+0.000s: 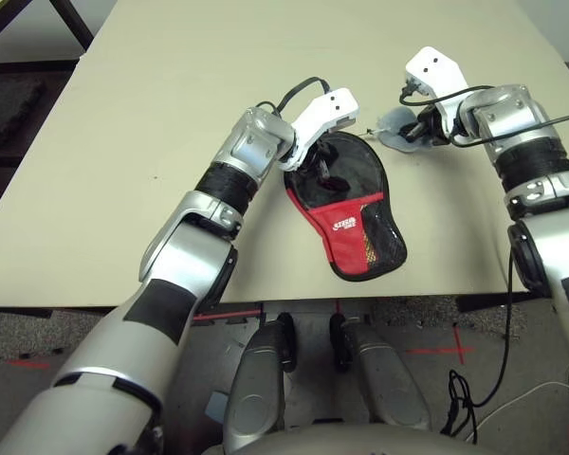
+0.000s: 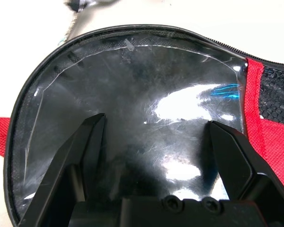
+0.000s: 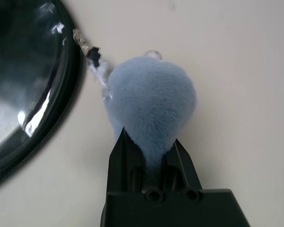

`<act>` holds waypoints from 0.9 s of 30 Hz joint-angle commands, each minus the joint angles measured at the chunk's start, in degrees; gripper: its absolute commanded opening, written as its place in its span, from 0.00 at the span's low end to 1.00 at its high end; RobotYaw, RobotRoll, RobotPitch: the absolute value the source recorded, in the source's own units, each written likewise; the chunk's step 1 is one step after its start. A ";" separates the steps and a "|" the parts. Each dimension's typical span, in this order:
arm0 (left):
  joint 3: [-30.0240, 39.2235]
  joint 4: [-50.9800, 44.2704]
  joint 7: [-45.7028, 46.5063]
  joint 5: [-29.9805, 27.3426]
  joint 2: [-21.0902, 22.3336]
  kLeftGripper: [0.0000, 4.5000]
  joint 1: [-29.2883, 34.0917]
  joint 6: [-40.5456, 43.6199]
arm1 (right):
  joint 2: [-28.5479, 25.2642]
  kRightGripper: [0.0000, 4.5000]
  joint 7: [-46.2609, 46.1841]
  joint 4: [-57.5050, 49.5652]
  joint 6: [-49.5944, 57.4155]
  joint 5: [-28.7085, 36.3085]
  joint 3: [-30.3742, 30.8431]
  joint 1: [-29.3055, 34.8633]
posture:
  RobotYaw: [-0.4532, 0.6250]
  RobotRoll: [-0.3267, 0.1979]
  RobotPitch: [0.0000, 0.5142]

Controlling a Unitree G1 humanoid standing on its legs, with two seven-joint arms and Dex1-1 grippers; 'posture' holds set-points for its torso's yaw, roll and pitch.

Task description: Store the ping-pong paddle in its case and zip it.

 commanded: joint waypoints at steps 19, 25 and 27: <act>-1.15 9.59 1.49 2.07 -4.09 1.00 -0.82 -4.37 | -28.85 0.04 6.34 -63.81 40.23 18.58 -3.37 25.62 | 0.15 0.62 0.56; -0.73 10.90 1.66 2.34 -4.24 1.00 -1.24 -5.22 | -37.86 0.04 6.45 -69.59 40.70 25.51 -8.16 32.68 | 0.14 0.62 0.57; -0.53 11.25 1.94 2.44 -4.25 1.00 -1.23 -5.47 | -40.12 0.04 6.46 -70.46 40.62 27.60 -9.63 33.39 | 0.14 0.62 0.57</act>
